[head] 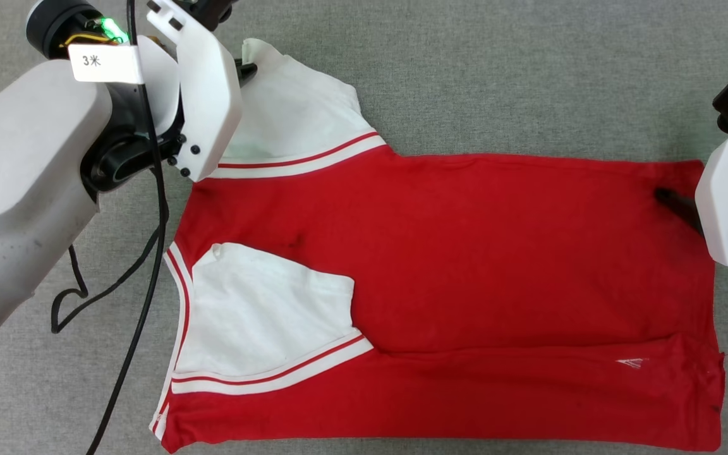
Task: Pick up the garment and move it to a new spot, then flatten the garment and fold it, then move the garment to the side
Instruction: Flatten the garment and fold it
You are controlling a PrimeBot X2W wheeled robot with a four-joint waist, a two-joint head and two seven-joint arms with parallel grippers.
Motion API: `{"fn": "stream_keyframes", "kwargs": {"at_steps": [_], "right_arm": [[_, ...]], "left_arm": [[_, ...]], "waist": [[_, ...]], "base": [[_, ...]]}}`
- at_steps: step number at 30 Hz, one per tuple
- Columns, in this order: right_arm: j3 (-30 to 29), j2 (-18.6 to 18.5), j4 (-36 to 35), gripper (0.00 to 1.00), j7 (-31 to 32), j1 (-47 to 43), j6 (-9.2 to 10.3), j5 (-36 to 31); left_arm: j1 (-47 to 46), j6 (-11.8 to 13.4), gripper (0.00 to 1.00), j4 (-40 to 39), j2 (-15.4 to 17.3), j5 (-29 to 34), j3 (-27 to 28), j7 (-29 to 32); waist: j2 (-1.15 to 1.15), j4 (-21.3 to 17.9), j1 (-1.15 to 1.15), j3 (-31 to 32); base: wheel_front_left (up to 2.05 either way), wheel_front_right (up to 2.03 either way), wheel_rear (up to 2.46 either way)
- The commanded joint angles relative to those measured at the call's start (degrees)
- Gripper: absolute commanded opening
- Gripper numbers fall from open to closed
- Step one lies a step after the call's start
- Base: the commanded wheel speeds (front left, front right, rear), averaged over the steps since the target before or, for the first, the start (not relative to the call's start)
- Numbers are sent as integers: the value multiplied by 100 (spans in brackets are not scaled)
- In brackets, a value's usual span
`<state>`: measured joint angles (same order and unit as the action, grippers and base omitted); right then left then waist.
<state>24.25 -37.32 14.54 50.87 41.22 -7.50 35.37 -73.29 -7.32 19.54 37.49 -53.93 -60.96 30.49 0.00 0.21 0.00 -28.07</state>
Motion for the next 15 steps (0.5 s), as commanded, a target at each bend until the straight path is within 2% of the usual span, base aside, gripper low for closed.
{"fn": "stream_keyframes", "kwargs": {"at_steps": [1,5,6,7,15], "right_arm": [[340,115,232,100,-13,-102,2,13],[704,113,557,100,-248,-195,1,138],[742,88,613,53,-365,-163,1,129],[788,65,665,0,-480,-128,2,133],[636,-20,809,0,-1580,-7,4,414]], "left_arm": [[-39,2,0,13,3,17,-26,-47],[-46,-2,0,66,15,-9,-54,-112],[-40,-3,0,87,17,-15,-51,-140],[-20,-4,0,113,24,-26,-52,-168],[273,-5,0,195,132,-117,-120,-404]], "waist": [[0,36,0,-59],[0,53,0,-81],[0,52,0,-74],[0,43,0,-54],[0,-31,0,393]], "base": [[0,0,0],[0,0,0],[0,0,0],[0,0,0],[0,0,0]]}}
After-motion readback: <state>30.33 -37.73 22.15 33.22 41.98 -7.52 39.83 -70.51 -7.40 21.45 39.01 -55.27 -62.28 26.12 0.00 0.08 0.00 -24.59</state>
